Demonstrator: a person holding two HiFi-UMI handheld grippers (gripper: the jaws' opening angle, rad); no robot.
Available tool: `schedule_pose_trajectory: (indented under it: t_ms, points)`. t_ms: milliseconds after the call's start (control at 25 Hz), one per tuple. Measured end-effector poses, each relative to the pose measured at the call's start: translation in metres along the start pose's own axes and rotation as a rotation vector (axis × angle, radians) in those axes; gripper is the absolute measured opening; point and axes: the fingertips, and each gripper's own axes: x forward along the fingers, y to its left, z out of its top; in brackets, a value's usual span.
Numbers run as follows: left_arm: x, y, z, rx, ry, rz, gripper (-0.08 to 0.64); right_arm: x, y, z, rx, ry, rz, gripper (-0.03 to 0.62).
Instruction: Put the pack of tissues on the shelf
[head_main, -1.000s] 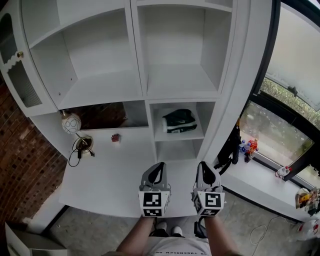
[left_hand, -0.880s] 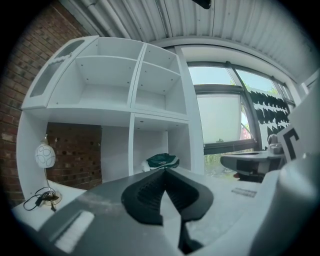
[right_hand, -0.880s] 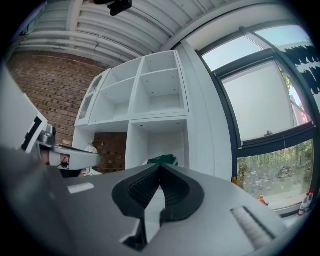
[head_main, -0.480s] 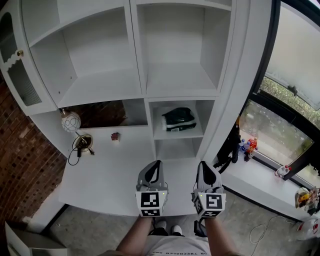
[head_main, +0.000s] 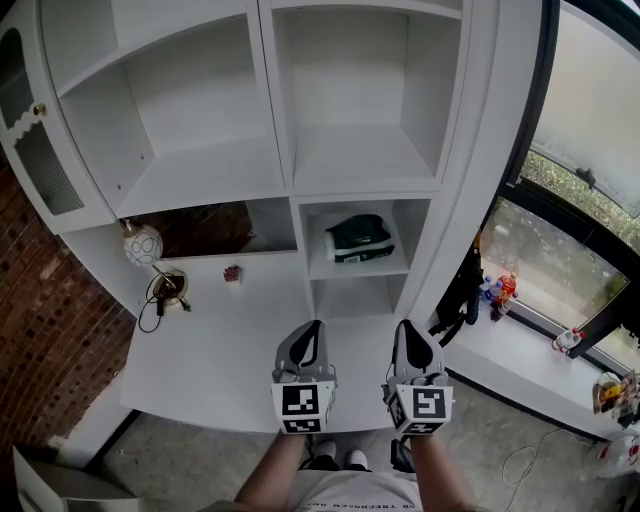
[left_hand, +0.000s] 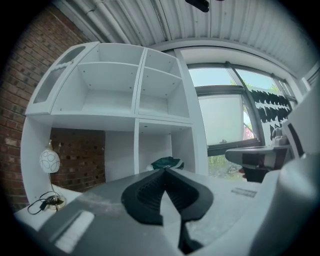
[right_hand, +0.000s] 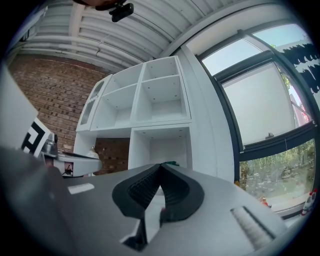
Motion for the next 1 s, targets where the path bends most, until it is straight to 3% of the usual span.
schedule_pose_trajectory:
  t_ms: [1000]
  points:
    - [0.0066, -0.0058, -0.0035, 0.055, 0.014, -0.021, 0.008, 0.0028, -0.0011, -0.0020, 0.002, 0.018, 0.013, 0.000]
